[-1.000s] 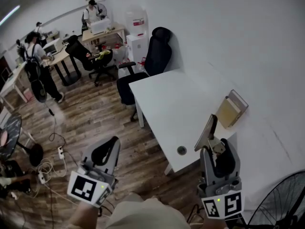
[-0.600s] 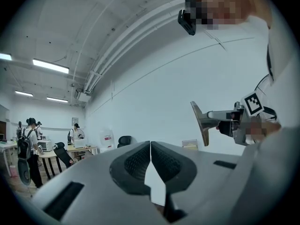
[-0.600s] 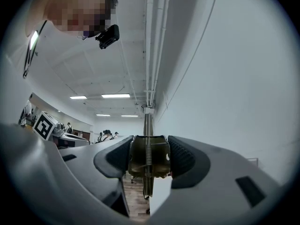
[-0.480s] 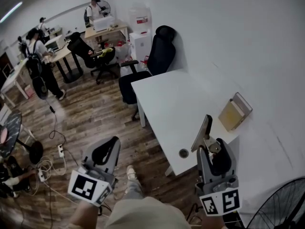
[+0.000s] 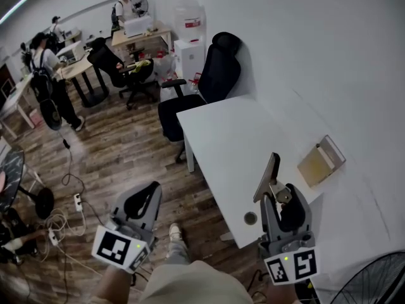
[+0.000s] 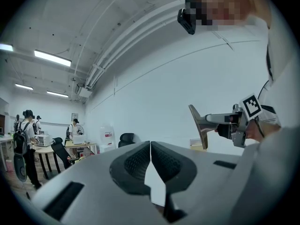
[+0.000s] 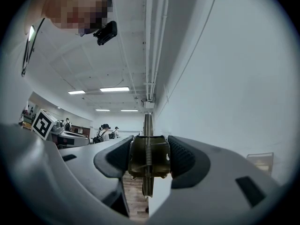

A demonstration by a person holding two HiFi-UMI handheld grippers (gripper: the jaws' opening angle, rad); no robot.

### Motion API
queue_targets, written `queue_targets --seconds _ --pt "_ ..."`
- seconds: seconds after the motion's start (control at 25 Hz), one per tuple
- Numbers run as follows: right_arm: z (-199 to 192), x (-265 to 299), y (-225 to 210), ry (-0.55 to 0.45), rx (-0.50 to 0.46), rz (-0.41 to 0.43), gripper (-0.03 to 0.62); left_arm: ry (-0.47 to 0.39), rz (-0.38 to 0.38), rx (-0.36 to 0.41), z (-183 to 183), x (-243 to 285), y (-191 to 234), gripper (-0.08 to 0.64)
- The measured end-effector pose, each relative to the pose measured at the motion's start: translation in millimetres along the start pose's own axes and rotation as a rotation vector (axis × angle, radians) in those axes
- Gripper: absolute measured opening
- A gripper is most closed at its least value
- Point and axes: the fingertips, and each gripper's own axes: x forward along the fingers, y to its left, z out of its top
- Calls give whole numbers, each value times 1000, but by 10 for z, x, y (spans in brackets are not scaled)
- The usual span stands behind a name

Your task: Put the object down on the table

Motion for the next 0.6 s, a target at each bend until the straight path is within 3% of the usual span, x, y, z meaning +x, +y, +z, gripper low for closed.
queue_targets --seconds 0.6 --pt "-420 2114 256 75 -8 -32 244 22 -49 -29 -244 1132 1823 25"
